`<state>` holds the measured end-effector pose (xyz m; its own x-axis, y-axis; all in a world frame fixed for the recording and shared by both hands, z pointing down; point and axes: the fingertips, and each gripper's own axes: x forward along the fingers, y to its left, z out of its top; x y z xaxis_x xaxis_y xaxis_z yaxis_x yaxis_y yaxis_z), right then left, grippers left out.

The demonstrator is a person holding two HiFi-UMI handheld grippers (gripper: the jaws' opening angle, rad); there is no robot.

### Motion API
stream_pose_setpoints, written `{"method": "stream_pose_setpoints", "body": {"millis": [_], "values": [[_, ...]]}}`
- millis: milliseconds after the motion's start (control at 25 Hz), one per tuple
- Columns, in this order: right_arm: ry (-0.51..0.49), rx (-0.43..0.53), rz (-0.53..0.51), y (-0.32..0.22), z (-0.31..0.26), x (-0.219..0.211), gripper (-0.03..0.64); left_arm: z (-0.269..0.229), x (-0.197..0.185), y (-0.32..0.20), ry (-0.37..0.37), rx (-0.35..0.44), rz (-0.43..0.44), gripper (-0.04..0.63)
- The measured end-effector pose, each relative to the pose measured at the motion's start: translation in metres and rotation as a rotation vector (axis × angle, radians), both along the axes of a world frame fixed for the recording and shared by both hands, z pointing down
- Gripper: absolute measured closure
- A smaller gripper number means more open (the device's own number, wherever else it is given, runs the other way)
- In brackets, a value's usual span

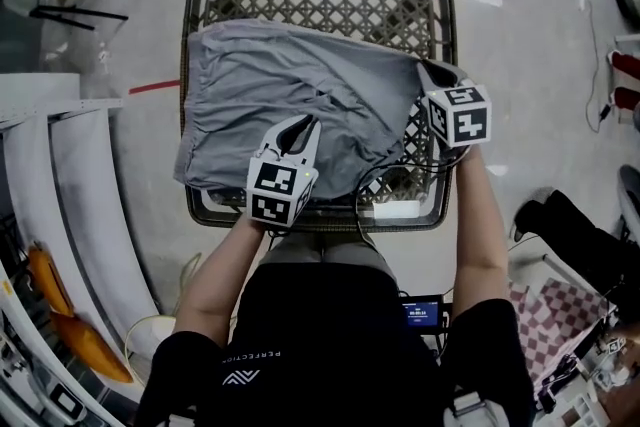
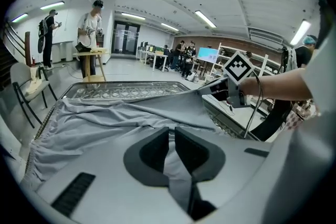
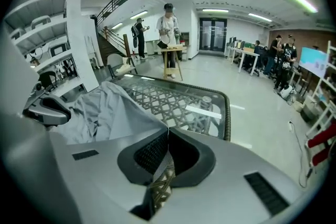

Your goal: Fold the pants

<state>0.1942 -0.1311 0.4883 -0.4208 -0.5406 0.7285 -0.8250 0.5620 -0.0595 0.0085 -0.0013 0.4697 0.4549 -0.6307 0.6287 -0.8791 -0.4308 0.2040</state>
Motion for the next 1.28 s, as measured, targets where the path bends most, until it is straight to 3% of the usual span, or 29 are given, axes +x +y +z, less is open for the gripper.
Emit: {"method": "stream_pose_setpoints", "body": {"millis": [680,1040,1280], "values": [[0.115,0.114,0.009,-0.125,0.002,0.009,0.58,0.004,-0.021,-0.039,-0.012,0.005,-0.083,0.554],[0.175,0.177,0.037,-0.161,-0.003,0.012,0.578,0.006,-0.04,-0.045,-0.019,0.005,-0.126,0.555],[0.182,0.222,0.118,-0.156,-0.008,0.021,0.572,0.002,-0.054,-0.047,-0.023,0.014,-0.152,0.555]]}}
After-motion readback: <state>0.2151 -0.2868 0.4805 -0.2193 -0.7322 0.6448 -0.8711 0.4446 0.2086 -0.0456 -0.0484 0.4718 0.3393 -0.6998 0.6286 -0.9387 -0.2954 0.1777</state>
